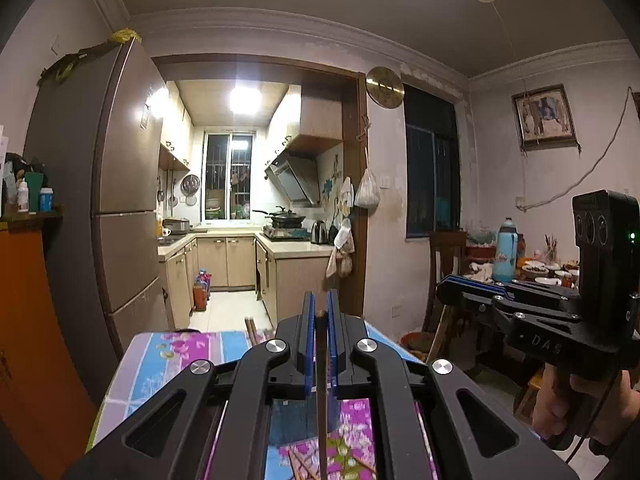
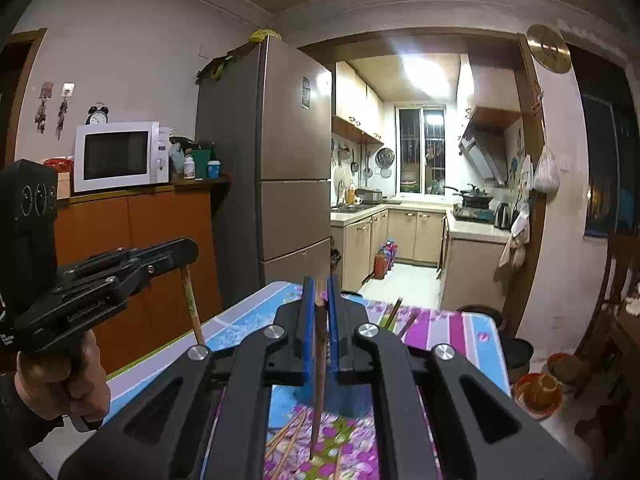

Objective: Organize utensils
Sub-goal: 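Carry both held chopsticks up over the holder and lower them in, then open the left tool to release its chopstick into the holder while the right tool releases its own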

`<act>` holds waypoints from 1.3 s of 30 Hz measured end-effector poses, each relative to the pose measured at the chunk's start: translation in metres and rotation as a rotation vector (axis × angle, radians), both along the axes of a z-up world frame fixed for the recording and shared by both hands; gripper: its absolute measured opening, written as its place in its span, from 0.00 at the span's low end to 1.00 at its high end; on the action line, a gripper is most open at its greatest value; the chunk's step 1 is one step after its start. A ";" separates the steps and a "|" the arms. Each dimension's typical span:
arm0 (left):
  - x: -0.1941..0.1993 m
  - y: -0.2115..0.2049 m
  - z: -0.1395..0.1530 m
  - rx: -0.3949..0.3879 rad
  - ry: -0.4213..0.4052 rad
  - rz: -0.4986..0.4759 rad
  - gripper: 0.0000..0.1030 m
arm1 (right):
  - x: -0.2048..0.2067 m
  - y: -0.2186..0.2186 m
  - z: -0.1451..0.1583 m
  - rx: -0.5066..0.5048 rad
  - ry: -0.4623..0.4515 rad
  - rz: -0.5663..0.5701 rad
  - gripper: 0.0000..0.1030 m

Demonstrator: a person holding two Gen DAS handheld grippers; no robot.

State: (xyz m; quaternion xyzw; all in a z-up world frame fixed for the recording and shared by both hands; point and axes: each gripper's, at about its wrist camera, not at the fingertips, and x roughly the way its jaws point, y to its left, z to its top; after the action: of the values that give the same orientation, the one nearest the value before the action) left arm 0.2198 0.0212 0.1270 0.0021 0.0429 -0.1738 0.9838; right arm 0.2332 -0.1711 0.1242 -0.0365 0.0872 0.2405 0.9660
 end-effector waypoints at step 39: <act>0.155 -0.011 0.033 -0.027 -0.025 0.063 0.07 | 0.160 0.010 0.015 -0.012 0.055 -0.040 0.05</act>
State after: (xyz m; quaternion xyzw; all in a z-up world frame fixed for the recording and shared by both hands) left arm 0.3752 0.0106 0.1601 -0.0102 0.0285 -0.1434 0.9892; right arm 0.3936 -0.1610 0.1390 -0.0340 0.1159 0.2214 0.9677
